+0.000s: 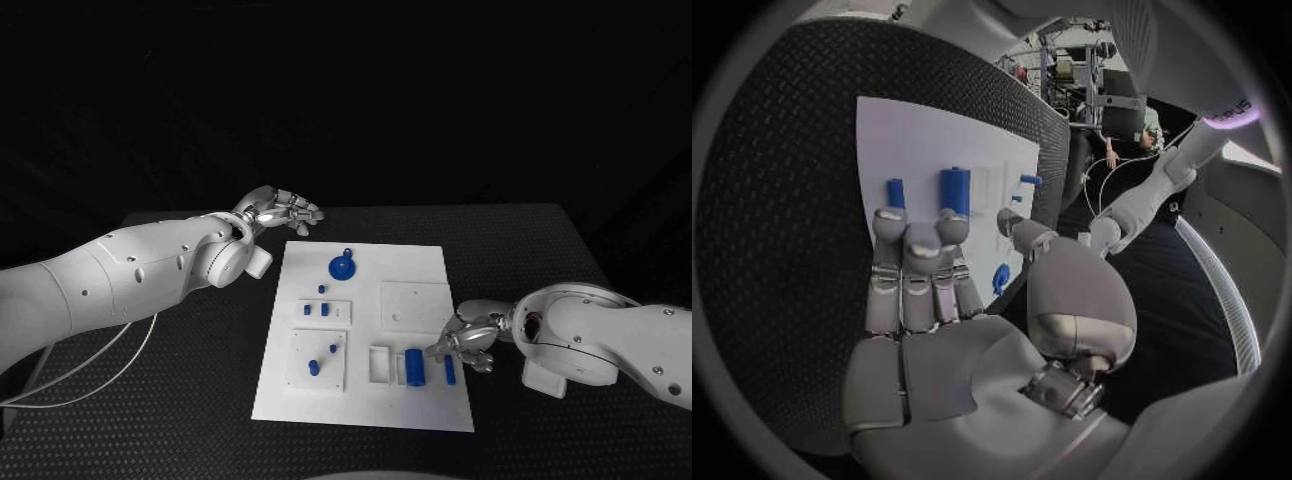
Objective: Assemble the parts on the task board
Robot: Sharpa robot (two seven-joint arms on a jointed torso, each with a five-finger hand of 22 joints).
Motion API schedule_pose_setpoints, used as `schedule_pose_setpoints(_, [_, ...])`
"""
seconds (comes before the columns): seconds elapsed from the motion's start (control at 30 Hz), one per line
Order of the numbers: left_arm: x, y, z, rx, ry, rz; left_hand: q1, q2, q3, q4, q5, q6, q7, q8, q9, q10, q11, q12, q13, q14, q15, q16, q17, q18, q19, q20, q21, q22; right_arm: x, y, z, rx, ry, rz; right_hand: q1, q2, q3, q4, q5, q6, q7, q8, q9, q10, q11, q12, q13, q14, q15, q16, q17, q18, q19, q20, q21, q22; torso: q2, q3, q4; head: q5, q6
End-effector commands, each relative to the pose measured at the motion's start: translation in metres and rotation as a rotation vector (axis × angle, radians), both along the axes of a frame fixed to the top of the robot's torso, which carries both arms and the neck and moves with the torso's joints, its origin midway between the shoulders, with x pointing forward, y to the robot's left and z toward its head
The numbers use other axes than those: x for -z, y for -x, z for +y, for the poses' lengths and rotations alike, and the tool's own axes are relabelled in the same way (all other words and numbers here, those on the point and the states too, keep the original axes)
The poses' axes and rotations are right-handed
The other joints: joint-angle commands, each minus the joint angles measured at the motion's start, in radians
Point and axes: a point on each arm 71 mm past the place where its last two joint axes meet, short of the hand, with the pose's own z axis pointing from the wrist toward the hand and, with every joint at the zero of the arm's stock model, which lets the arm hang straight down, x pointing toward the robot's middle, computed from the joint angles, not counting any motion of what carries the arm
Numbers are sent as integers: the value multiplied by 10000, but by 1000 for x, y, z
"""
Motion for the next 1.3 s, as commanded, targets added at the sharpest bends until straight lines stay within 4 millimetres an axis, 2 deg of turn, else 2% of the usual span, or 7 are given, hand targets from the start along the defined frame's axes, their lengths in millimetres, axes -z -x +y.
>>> schedule_pose_setpoints(0.03, [-1,1,-4,154,151,-31,0,73,-10,77,-11,-27,2,47,-16,-58,-15,66,-17,-20,37,-35,13,69,-40,11,-39,10,3,0,3,116,582,154,-188,-58,-8,88,-58,73,-4,-70,-13,-224,-287,66,60,134,-69,82,46,269,18,-90,67,201,-21,0,-30,-30,-31])
schedule_pose_setpoints(0.27, [-1,2,-6,230,186,-5,-12,78,-14,89,-9,-29,2,49,-18,-61,-13,66,-18,-20,38,-39,18,68,-40,12,-42,14,10,0,12,90,818,-169,-453,-245,14,277,-57,129,-21,-87,-17,-213,-303,148,178,150,-84,140,134,269,27,-135,177,190,-3,-7,4,-41,-15])
schedule_pose_setpoints(0.43, [-1,3,-8,285,209,5,-29,85,-19,107,-7,-29,2,53,-19,-64,-12,66,-20,-20,39,-44,24,67,-40,13,-47,19,18,-1,15,35,1181,-331,-651,-423,153,533,-55,150,-27,-113,-21,-224,-310,176,258,154,-90,154,186,269,20,-167,248,177,-5,-9,5,3,-66])
schedule_pose_setpoints(0.57, [-1,3,-8,325,220,36,-47,86,-25,124,-6,-32,3,55,-22,-67,-11,66,-21,-21,40,-50,30,66,-41,14,-53,23,25,-1,16,29,1336,-219,-861,-697,187,784,-54,135,-20,-143,-22,-230,-303,189,311,161,-86,159,220,269,19,-178,302,172,-4,-6,5,46,-114])
schedule_pose_setpoints(0.77, [-1,4,-8,316,220,38,-55,87,-27,133,-6,-34,3,56,-23,-68,-10,66,-22,-22,41,-53,33,66,-41,14,-55,26,31,0,17,-94,1411,-56,-897,-722,143,815,-53,131,-19,-149,-17,-231,-302,201,334,164,-84,165,234,269,15,-184,325,174,-11,-5,-11,85,-210])
schedule_pose_setpoints(1.13, [-1,4,-7,317,221,46,-72,88,-32,153,-7,-37,3,59,-25,-71,-10,67,-24,-24,42,-61,40,66,-42,15,-62,32,33,1,24,-172,1369,-14,-891,-683,42,802,-53,142,-22,-146,-1,-234,-305,228,379,167,-85,180,262,269,1,-197,369,178,-16,-4,-21,128,-264])
schedule_pose_setpoints(1.3, [-1,4,-7,324,224,47,-73,88,-32,156,-6,-37,2,61,-26,-71,-10,67,-25,-26,42,-64,42,67,-43,14,-64,34,35,1,29,-243,1345,9,-811,-627,-34,729,-52,189,-35,-124,24,-230,-317,252,421,172,-94,194,289,269,-14,-210,412,178,-6,-13,1,117,-267])
